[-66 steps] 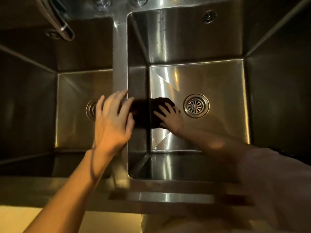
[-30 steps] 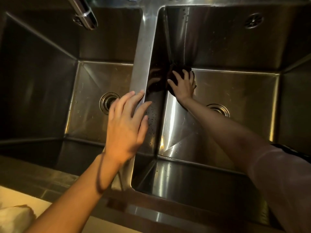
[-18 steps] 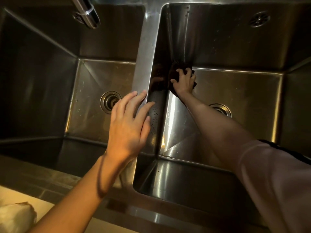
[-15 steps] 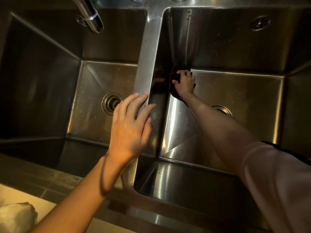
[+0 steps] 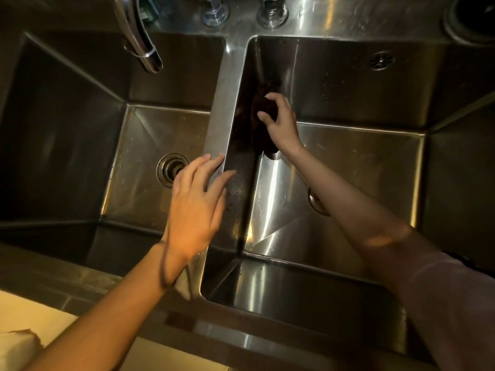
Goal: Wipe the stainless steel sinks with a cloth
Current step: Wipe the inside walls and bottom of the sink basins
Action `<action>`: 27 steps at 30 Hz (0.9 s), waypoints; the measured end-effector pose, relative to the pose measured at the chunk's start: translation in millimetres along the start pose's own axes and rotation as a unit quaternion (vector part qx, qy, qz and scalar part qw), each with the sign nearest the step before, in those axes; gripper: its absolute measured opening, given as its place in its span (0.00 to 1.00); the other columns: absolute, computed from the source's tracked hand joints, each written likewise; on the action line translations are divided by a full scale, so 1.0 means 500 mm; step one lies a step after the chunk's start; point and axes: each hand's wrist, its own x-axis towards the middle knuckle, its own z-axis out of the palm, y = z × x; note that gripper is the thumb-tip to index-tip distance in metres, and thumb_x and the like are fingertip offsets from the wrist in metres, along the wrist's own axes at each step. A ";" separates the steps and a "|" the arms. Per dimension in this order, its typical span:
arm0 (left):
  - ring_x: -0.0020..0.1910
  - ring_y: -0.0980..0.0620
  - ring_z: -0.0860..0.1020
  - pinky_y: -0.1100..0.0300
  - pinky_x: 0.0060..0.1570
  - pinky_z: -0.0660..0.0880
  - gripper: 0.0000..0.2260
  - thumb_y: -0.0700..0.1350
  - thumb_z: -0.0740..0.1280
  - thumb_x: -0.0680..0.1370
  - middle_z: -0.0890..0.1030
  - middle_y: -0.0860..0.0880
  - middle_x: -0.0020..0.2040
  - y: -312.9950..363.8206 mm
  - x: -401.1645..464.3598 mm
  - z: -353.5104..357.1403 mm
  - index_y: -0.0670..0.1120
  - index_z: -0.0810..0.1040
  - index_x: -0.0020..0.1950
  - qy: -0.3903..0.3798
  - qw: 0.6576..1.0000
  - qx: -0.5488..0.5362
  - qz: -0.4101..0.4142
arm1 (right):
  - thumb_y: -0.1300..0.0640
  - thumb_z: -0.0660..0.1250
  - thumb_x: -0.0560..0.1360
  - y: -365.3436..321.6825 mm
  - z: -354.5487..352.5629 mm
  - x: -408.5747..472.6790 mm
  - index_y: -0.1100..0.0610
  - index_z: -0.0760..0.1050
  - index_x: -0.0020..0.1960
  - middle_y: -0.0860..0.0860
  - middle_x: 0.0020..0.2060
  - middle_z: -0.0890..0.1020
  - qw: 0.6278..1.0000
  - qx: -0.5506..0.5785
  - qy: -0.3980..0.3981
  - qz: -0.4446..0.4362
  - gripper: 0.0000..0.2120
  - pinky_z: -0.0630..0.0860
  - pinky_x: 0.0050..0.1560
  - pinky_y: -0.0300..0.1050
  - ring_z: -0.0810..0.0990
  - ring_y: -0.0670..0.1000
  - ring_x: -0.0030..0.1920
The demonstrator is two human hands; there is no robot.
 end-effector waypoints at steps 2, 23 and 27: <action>0.71 0.43 0.65 0.43 0.67 0.66 0.18 0.45 0.56 0.79 0.71 0.43 0.70 0.000 0.001 -0.001 0.44 0.76 0.66 0.003 1.000 -0.002 0.002 | 0.64 0.69 0.73 -0.055 -0.018 -0.007 0.64 0.73 0.61 0.58 0.60 0.75 0.998 0.010 0.020 -0.059 0.17 0.67 0.60 0.35 0.73 0.50 0.59; 0.71 0.43 0.64 0.44 0.67 0.65 0.18 0.46 0.56 0.80 0.71 0.43 0.70 -0.010 0.001 0.007 0.43 0.76 0.65 0.013 1.000 -0.004 0.014 | 0.60 0.66 0.74 0.099 0.023 -0.013 0.54 0.66 0.63 0.51 0.62 0.72 0.996 -0.051 -0.077 0.004 0.19 0.72 0.61 0.48 0.73 0.51 0.60; 0.71 0.43 0.64 0.45 0.67 0.65 0.18 0.46 0.57 0.79 0.71 0.43 0.70 -0.009 0.001 0.007 0.43 0.77 0.65 0.015 1.000 0.000 0.012 | 0.60 0.66 0.75 0.141 0.034 -0.007 0.53 0.65 0.63 0.51 0.62 0.74 0.987 -0.099 -0.109 0.070 0.19 0.68 0.57 0.43 0.74 0.53 0.61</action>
